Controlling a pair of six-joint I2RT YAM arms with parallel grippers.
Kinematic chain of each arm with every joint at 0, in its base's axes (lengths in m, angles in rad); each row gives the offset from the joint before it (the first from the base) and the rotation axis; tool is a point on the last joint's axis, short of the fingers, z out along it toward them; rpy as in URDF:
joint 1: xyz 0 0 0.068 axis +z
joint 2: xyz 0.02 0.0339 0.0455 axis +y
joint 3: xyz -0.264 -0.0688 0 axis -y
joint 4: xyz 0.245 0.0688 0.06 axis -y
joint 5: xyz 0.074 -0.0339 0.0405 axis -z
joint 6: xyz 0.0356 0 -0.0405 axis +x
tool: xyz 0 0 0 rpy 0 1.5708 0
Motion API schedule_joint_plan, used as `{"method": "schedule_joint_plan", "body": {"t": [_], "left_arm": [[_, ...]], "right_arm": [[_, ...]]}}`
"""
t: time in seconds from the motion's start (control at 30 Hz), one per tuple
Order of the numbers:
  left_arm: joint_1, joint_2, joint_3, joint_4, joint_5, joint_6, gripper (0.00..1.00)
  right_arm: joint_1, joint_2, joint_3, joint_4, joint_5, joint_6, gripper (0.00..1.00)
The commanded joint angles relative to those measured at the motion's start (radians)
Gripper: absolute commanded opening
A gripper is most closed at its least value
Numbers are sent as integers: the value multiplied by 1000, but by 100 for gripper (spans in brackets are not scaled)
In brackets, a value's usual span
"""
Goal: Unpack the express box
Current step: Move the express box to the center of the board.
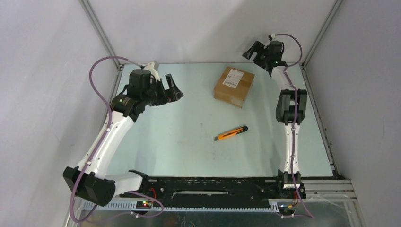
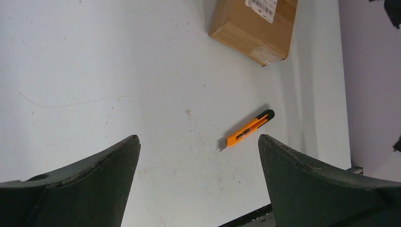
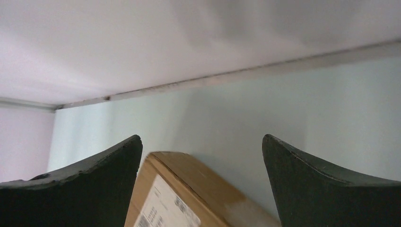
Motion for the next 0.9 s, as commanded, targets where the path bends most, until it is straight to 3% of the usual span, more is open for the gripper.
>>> {"method": "schedule_joint_plan", "body": {"t": [0.0, 0.17, 0.43, 0.63, 0.87], "left_arm": [[11, 21, 65, 8, 17, 8, 98], [15, 34, 74, 5, 23, 6, 98], [21, 19, 57, 0, -10, -3, 98], [34, -18, -36, 36, -41, -71, 98], [52, -79, -174, 81, -49, -127, 98]], "right_arm": [[-2, 163, 278, -155, -213, 44, 100], [6, 151, 176, -76, -313, 80, 100], [94, 48, 49, -133, -483, -16, 100], [209, -95, -173, -86, -514, -64, 100], [368, -178, -318, -51, -538, -94, 100]]}}
